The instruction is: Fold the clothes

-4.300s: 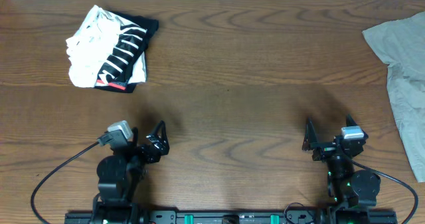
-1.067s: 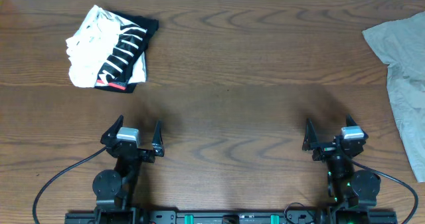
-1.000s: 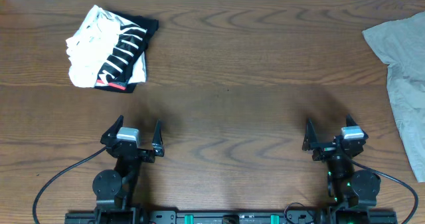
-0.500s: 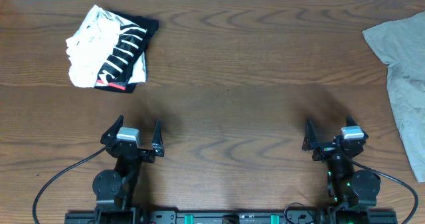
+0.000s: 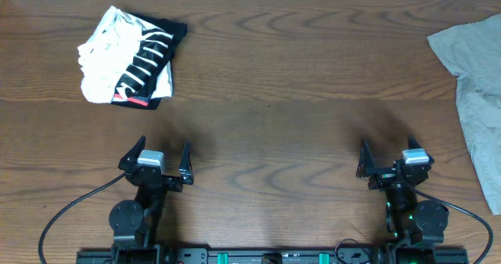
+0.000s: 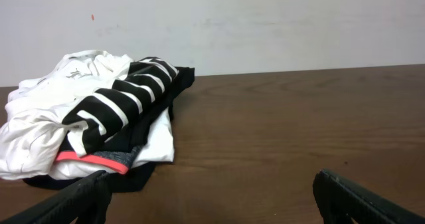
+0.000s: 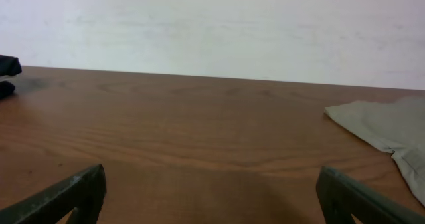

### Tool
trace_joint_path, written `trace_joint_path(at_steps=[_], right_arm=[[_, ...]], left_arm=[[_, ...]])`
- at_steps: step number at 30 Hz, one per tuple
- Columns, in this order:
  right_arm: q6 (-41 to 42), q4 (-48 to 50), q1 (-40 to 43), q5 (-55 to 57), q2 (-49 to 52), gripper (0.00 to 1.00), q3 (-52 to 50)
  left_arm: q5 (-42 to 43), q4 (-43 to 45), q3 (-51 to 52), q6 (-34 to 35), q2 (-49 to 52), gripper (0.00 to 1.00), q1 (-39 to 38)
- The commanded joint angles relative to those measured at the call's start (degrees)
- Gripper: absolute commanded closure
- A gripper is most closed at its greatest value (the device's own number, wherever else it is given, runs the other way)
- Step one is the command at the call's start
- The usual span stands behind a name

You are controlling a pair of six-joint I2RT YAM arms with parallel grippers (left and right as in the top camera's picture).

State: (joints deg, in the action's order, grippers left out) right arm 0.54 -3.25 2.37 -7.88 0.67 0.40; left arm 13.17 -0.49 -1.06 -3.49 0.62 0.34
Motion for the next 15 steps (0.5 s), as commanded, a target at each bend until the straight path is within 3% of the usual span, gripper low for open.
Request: trace_joint_path(at_steps=[1,15], right_arm=[[-1.01,-0.26,-0.52,0.17,-0.37,0.01,-0.09],[-1.01,-0.26,-0.52,0.17,-0.37,0.01,-0.09]], left_arm=[[1.31,-2.25,0.83,-0.98,-0.39,0.02,0.28],[1.31,-2.25,0.83,-0.98,-0.39,0.02,0.28]])
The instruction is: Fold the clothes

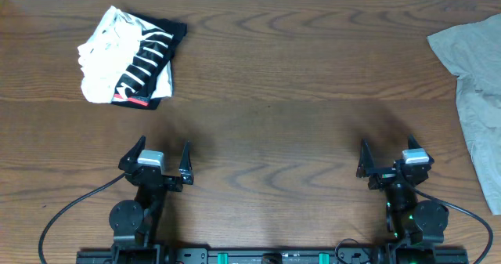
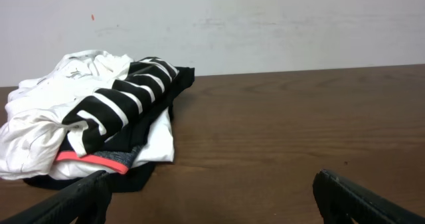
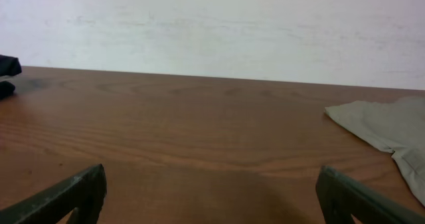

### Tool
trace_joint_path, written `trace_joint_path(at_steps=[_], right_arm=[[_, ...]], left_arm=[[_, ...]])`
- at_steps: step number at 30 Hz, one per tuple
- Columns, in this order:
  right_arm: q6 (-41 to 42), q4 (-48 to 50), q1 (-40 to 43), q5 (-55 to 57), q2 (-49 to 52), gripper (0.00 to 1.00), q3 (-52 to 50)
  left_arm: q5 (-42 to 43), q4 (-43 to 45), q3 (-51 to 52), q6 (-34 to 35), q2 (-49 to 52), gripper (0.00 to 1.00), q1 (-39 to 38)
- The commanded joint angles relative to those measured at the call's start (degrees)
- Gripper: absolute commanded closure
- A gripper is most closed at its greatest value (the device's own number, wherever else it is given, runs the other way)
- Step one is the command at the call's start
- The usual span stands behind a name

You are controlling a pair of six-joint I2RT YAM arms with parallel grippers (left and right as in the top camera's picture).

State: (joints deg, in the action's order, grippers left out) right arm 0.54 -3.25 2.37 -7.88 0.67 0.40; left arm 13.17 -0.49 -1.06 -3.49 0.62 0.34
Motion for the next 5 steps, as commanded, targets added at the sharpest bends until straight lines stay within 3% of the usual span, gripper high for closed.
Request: trace_joint_path(at_steps=[1,5], right_arm=[[-1.01,-0.26,-0.52,0.17,-0.37,0.01,-0.09],[-1.01,-0.26,-0.52,0.17,-0.37,0.01,-0.09]], left_arm=[[1.31,-2.25,0.83,-0.98,-0.39,0.02,0.28],[1.31,-2.25,0.83,-0.98,-0.39,0.02,0.28]])
